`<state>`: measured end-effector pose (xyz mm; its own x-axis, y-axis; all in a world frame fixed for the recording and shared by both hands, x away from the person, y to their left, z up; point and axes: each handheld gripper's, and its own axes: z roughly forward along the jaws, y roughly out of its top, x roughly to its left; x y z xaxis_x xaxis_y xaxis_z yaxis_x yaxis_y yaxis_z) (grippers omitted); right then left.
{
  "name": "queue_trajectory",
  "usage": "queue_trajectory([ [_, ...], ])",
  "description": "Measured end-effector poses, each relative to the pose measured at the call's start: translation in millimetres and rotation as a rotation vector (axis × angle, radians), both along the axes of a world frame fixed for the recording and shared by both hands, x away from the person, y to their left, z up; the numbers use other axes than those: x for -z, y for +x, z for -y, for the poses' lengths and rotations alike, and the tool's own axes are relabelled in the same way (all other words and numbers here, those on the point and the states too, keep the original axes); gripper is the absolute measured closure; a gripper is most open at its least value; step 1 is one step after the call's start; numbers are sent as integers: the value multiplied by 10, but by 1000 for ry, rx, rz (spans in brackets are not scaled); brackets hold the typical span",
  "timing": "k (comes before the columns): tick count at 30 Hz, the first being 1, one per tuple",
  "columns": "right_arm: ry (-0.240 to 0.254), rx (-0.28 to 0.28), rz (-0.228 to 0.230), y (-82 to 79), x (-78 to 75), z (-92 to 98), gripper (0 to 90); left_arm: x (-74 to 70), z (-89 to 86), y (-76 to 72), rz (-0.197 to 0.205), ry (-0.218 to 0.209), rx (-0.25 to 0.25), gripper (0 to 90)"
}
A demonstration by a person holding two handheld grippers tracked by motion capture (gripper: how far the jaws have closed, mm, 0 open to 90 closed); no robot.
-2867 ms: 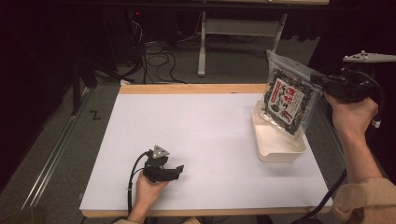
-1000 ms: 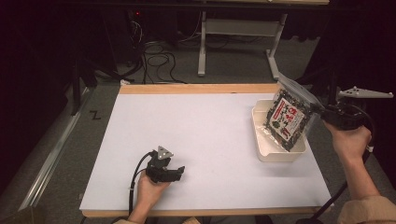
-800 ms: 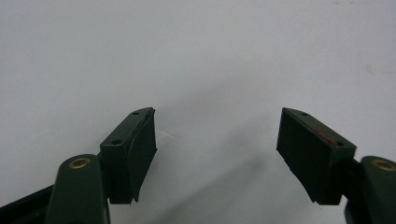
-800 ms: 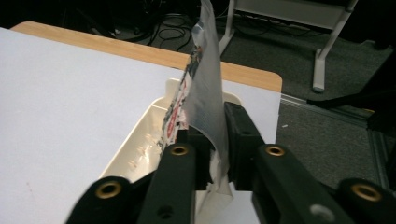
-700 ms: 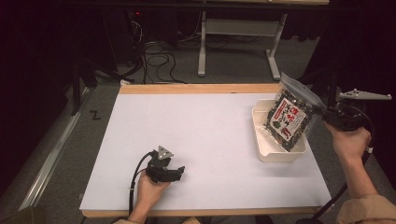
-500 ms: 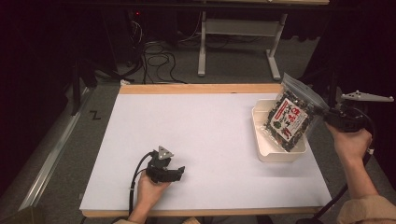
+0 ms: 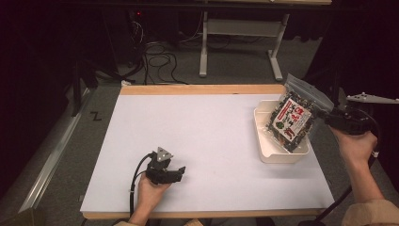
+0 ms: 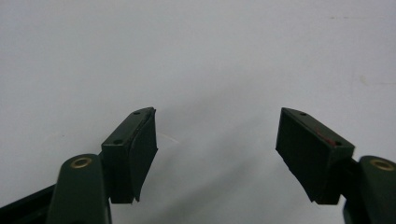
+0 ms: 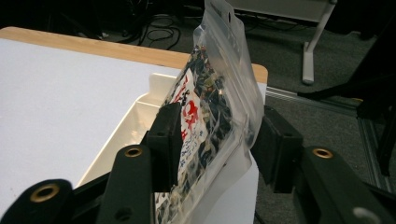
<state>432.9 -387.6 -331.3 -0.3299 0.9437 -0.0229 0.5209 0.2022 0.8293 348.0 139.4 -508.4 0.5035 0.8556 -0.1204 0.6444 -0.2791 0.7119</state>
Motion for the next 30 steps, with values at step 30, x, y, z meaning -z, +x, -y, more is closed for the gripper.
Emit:
queue_trajectory([
  [30, 52, -66, 79, -599, 218, -28, 406, -112, 44, -126, 29, -38, 30, 287],
])
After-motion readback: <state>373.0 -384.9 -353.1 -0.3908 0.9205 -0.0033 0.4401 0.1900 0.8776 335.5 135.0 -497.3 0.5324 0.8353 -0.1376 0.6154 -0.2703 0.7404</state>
